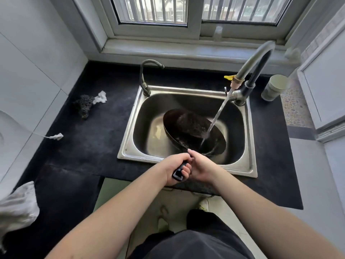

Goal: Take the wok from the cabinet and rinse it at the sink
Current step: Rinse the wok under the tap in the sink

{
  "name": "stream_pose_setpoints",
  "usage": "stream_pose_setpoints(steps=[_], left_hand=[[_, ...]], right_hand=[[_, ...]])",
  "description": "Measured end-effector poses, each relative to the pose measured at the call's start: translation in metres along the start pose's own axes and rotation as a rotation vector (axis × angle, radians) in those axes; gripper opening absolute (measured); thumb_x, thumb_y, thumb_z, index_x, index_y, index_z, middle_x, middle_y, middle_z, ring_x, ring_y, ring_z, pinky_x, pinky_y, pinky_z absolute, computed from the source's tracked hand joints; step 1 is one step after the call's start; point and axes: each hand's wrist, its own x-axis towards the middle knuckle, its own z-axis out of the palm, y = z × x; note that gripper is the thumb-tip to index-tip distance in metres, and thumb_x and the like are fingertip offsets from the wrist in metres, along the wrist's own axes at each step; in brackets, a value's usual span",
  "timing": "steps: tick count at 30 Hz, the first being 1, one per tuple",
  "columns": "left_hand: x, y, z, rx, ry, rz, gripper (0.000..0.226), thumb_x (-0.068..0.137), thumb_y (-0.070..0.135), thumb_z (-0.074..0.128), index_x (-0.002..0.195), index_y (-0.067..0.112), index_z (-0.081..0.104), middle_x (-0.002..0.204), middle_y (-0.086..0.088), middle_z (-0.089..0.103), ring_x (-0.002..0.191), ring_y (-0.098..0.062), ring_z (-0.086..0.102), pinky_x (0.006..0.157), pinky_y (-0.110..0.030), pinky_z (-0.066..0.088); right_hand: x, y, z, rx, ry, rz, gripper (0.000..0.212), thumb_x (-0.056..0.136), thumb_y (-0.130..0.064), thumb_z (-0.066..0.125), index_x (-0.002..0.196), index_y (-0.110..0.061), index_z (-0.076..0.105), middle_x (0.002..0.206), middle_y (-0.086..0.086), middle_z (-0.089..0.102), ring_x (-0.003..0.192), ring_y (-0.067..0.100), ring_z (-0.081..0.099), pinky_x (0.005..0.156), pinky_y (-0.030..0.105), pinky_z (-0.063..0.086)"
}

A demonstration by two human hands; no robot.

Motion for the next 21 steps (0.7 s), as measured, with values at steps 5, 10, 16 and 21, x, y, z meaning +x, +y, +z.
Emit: stream_pose_setpoints(steps=[5, 10, 16, 21], left_hand=[[0.002, -0.015, -0.006, 0.149, 0.041, 0.029, 0.023, 0.098, 0.013, 0.040, 0.079, 0.021, 0.049, 0.043, 0.005, 0.039, 0.027, -0.002, 0.031, 0.028, -0.011, 0.023], [0.005, -0.030, -0.009, 0.267, 0.143, 0.174, 0.017, 0.093, 0.001, 0.038, 0.085, 0.015, 0.045, 0.049, -0.001, 0.037, 0.028, -0.005, 0.033, 0.033, -0.009, 0.027], [0.000, -0.042, -0.014, 0.329, 0.163, 0.255, 0.017, 0.093, 0.000, 0.039, 0.087, 0.016, 0.040, 0.054, -0.004, 0.035, 0.026, -0.006, 0.033, 0.034, -0.009, 0.028], [-0.010, -0.057, -0.029, 0.259, 0.035, 0.290, 0.012, 0.098, 0.006, 0.044, 0.091, 0.014, 0.040, 0.053, -0.003, 0.037, 0.031, -0.007, 0.032, 0.037, -0.011, 0.028]], right_hand=[[-0.005, 0.004, 0.010, -0.054, -0.025, 0.077, 0.049, 0.094, -0.052, 0.048, 0.077, -0.006, 0.052, 0.048, 0.005, 0.047, 0.038, 0.015, 0.049, 0.039, 0.019, 0.045], [-0.003, 0.024, 0.016, -0.064, 0.019, 0.131, 0.048, 0.087, -0.050, 0.057, 0.057, -0.017, 0.042, 0.034, -0.001, 0.026, 0.026, 0.012, 0.032, 0.033, 0.013, 0.032], [0.004, 0.033, 0.017, -0.025, -0.159, 0.082, 0.039, 0.091, -0.050, 0.048, 0.084, -0.017, 0.067, 0.039, -0.001, 0.043, 0.025, 0.011, 0.035, 0.031, 0.014, 0.031], [0.008, 0.047, 0.021, 0.140, -0.261, 0.052, 0.043, 0.081, -0.043, 0.057, 0.100, -0.007, 0.071, 0.085, 0.007, 0.073, 0.070, 0.017, 0.068, 0.068, 0.027, 0.052]])
